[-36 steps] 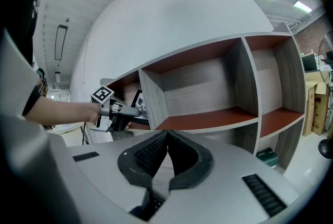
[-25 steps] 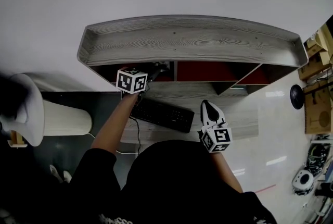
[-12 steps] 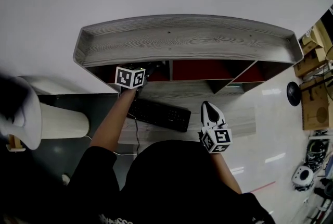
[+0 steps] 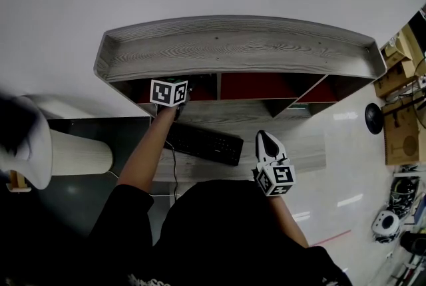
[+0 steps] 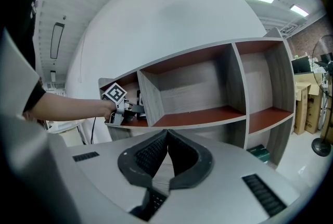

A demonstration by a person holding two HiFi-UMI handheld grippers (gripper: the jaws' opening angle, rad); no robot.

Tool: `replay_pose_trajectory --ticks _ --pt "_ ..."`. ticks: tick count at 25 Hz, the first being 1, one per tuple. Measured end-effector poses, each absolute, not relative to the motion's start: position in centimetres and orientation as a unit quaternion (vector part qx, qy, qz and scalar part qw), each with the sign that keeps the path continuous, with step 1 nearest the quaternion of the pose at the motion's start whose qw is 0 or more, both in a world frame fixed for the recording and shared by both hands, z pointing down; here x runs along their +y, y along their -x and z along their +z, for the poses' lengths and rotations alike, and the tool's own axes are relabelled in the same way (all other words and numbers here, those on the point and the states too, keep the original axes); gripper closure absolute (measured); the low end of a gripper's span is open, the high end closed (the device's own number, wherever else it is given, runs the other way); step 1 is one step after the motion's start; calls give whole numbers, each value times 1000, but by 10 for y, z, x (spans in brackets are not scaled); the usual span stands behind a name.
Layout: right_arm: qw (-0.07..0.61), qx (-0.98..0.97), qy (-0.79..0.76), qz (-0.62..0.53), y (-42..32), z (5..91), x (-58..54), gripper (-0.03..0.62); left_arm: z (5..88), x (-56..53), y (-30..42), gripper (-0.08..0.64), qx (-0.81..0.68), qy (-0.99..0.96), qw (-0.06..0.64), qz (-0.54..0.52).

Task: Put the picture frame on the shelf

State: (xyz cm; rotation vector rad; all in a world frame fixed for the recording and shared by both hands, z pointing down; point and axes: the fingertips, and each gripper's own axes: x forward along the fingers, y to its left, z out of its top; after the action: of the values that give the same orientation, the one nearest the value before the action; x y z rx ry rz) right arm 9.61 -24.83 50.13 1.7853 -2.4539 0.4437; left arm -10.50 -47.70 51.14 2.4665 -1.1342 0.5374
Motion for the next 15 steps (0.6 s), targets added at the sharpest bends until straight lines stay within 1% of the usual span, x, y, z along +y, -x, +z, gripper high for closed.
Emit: replay_pose_trajectory --ticks 3,7,15 --pt "42 -803 -576 146 -90 502 -247 580 510 -477 105 331 -404 -876 184 187" --pt "48 -807 -569 148 -86 504 -245 580 507 -474 104 301 -401 -881 179 173" --pt "58 -812 -563 142 -82 498 -247 580 501 -463 117 279 -415 -884 168 133"
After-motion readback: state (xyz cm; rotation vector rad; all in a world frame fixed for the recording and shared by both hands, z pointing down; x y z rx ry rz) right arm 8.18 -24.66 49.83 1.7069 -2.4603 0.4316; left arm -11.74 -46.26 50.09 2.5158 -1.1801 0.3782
